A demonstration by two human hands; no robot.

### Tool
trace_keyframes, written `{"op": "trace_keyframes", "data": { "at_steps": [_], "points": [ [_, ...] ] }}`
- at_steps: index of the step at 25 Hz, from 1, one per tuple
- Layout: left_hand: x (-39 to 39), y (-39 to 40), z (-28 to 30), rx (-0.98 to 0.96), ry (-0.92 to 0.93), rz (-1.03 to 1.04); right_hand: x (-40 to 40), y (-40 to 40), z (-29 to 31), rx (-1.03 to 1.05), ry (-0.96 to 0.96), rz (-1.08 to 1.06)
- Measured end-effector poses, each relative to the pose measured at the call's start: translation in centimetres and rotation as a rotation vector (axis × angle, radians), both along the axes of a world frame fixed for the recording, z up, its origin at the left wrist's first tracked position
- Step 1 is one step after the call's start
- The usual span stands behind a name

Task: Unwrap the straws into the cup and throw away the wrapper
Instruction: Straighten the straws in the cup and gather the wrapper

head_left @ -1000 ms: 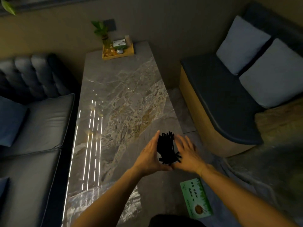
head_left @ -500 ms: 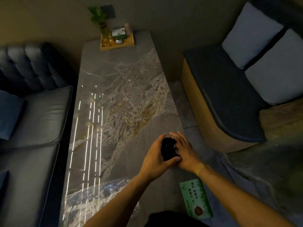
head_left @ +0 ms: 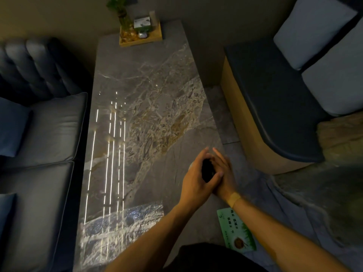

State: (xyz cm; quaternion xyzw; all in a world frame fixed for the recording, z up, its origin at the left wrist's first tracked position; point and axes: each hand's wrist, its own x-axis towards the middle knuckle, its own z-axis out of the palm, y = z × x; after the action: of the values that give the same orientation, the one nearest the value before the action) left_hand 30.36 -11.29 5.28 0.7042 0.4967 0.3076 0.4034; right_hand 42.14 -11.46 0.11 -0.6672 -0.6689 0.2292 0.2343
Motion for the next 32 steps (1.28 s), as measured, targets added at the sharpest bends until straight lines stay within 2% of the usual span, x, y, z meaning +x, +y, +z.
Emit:
{"op": "trace_keyframes", "data": {
  "at_steps": [3,7,9,11,13,18,23,28,32],
  "points": [
    [0.4,0.0,0.1,0.123,0.000,0.019,-0.1,-0.3,0.7,0.153,0.251,-0.101],
    [0.4,0.1,0.4,0.171,-0.028,0.023,-0.6,-1.0,1.4,0.287,0.191,-0.120],
    [0.2,0.1,0.2,0.169,-0.031,0.025,-0.9,-0.8,1.4,0.211,0.120,-0.103],
    [-0.3,0.2,-0.1,0.141,-0.019,0.039,-1.1,-0.8,1.1,0.022,-0.075,-0.042],
    [-0.8,0.1,-0.5,0.107,0.006,0.054,-1.1,-0.9,0.6,-0.080,-0.092,-0.037],
    [-0.7,-0.3,-1.4,0.069,0.033,0.078,-1.1,-1.0,0.7,-0.047,-0.008,-0.082],
    [-0.2,0.0,-0.9,0.117,0.021,0.103,-1.3,-1.0,1.3,0.092,0.015,-0.116],
    [-1.3,0.1,-1.7,0.094,0.102,0.073,-1.6,-1.0,1.3,-0.070,-0.060,-0.082],
    [-1.8,0.3,-1.8,0.086,0.127,0.036,-1.6,-0.9,1.4,-0.085,-0.142,-0.054]
  ]
}}
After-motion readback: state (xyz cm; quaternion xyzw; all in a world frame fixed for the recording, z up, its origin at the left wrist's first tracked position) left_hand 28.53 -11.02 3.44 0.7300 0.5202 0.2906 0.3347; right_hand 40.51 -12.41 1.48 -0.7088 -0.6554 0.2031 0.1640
